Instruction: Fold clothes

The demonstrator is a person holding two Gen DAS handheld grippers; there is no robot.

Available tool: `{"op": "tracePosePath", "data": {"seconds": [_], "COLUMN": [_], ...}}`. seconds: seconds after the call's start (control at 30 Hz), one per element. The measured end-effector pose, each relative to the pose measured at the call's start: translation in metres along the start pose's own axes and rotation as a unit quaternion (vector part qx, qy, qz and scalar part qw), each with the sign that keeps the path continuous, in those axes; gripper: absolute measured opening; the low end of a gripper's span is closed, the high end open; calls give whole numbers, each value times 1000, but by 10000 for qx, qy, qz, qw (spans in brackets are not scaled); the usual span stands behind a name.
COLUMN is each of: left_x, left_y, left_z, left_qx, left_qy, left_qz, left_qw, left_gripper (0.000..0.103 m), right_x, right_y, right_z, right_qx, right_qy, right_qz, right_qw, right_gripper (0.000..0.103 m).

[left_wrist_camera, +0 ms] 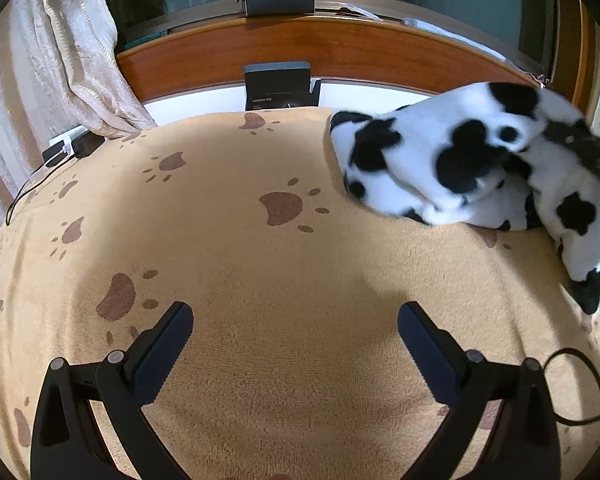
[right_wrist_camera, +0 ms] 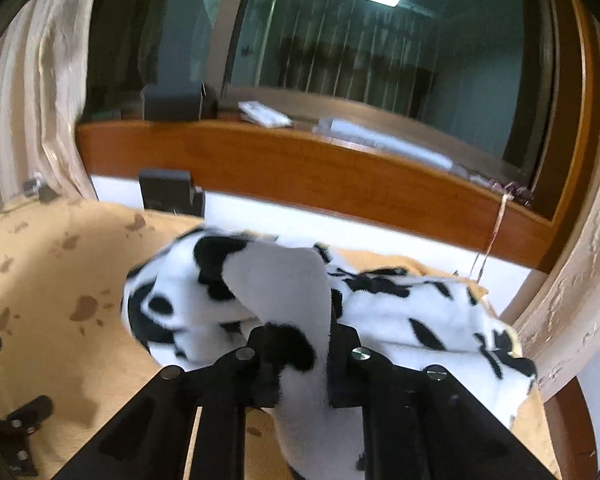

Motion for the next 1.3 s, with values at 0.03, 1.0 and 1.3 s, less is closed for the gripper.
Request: {"op": "tracePosePath", "data": {"seconds": [0.03,1.0,1.3], "left_x": [0,10,4], "left_y": [0,-23,-19], "left_z": [0,2,0], "left_qx": [0,-1183,-983], "left_qy": [-4,-387,-326], "left_qz": [-7,-521,-416], "left_qw": [10000,9909,9938], "left_gripper": [103,103,103], "right_x": [3,-171,-140], "right_y": [-8,-122,-129], "right_z": [-1,21,-21], "right_qx": [22,1776,2066], "right_qy": [26,-592,367], "right_qz": [-73,1212,777], "right_qw": [10000,9748,9747], "right_gripper": [15,21,65]}}
Point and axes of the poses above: each gripper's, at about its wrist camera, not at the fingertips, and y roughly the way its jaws point, z to its left, x to its top, the point moved 7 cm from there along y, roughly the way its jaws point, and after that the axes turned 11 degrees about -x, right-handed, at the moved point
